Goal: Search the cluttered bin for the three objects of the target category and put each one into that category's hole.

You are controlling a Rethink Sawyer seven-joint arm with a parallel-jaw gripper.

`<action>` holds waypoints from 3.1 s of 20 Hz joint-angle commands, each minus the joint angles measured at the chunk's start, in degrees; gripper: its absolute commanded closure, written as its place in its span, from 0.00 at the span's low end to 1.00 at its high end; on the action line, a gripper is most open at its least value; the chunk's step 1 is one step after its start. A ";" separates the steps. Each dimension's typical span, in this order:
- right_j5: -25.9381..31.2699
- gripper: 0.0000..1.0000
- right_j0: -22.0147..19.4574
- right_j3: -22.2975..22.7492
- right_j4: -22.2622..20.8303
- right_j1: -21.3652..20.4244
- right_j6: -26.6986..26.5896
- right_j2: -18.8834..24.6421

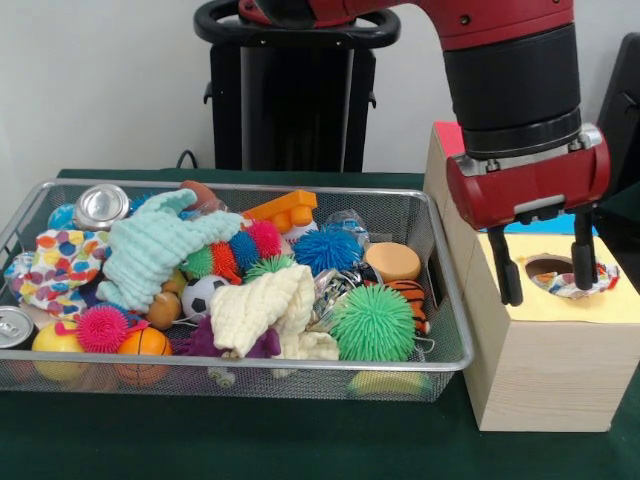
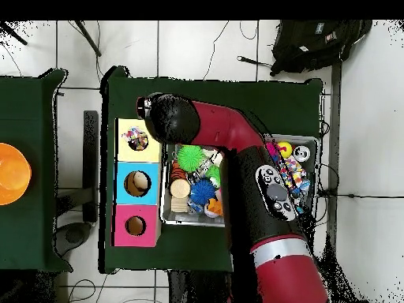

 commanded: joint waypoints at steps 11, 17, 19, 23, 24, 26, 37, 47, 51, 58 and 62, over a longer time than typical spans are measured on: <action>11.53 0.00 -0.31 5.84 1.01 -9.79 1.99 3.64; 20.57 0.00 -0.07 -1.34 1.05 -11.16 1.68 3.05; 23.83 0.00 -0.59 -4.12 0.94 -10.63 0.90 3.44; 29.68 0.00 -1.23 -9.21 -0.09 -9.66 -0.70 3.62; 30.07 0.00 -1.53 -9.94 -0.20 -9.10 -1.18 3.77; 31.04 0.00 -1.94 -12.03 -0.50 -7.67 -2.32 4.22; 35.96 0.00 -4.26 -19.79 -2.19 -3.58 -7.21 5.45; 44.91 0.00 -7.10 -26.84 -6.19 -2.15 -13.85 6.08; 49.24 0.00 -8.67 -30.25 -7.50 -1.44 -15.84 7.14; 55.38 0.00 -10.15 -36.52 -9.60 0.90 -18.63 9.14; 57.61 0.00 -10.09 -40.48 -11.33 2.38 -19.87 10.01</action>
